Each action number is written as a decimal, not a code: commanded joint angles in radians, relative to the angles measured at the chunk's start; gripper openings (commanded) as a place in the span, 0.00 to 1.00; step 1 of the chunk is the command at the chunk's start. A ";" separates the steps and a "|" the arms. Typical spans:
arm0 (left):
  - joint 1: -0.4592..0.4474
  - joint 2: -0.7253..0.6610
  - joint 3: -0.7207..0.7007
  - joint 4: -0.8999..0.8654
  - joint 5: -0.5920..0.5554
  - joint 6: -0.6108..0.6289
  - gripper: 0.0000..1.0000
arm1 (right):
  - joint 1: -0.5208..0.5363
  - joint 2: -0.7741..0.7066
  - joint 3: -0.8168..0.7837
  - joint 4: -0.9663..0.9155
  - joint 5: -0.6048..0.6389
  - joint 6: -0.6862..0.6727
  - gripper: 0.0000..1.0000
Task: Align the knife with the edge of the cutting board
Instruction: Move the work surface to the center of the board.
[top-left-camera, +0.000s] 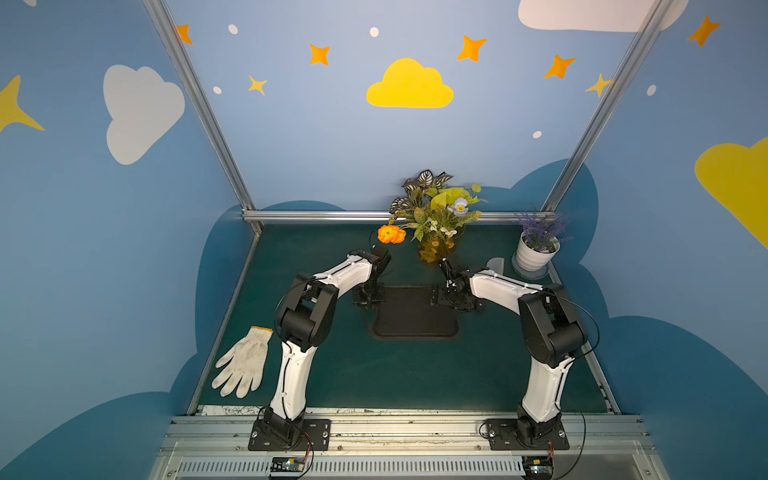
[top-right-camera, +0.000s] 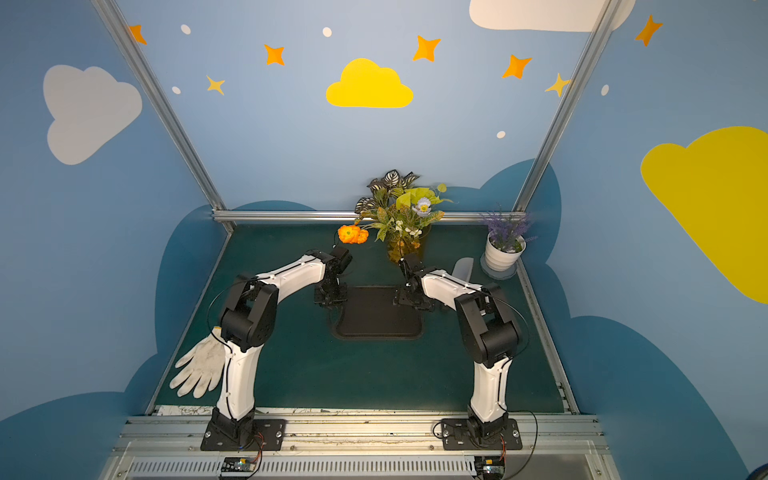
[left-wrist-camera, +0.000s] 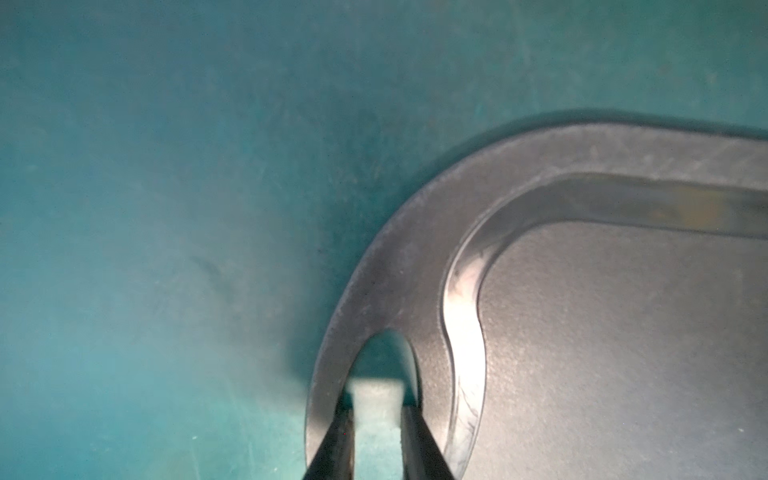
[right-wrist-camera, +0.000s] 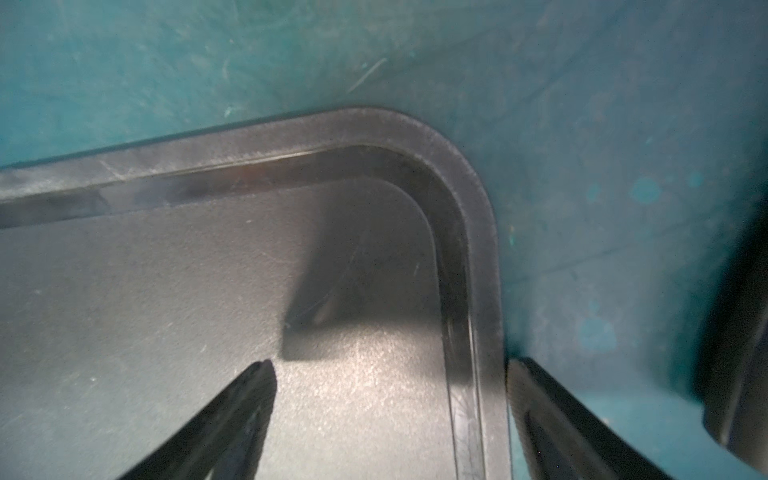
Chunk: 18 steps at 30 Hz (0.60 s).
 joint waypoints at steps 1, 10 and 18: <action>-0.022 0.034 0.007 0.123 0.083 -0.005 0.31 | 0.000 0.040 -0.020 0.045 -0.037 -0.002 0.92; -0.010 0.023 0.023 0.114 0.082 0.002 0.46 | 0.002 0.029 -0.038 0.058 -0.036 0.012 0.92; -0.003 0.011 0.042 0.102 0.078 0.013 0.59 | 0.004 0.021 -0.056 0.072 -0.036 0.026 0.92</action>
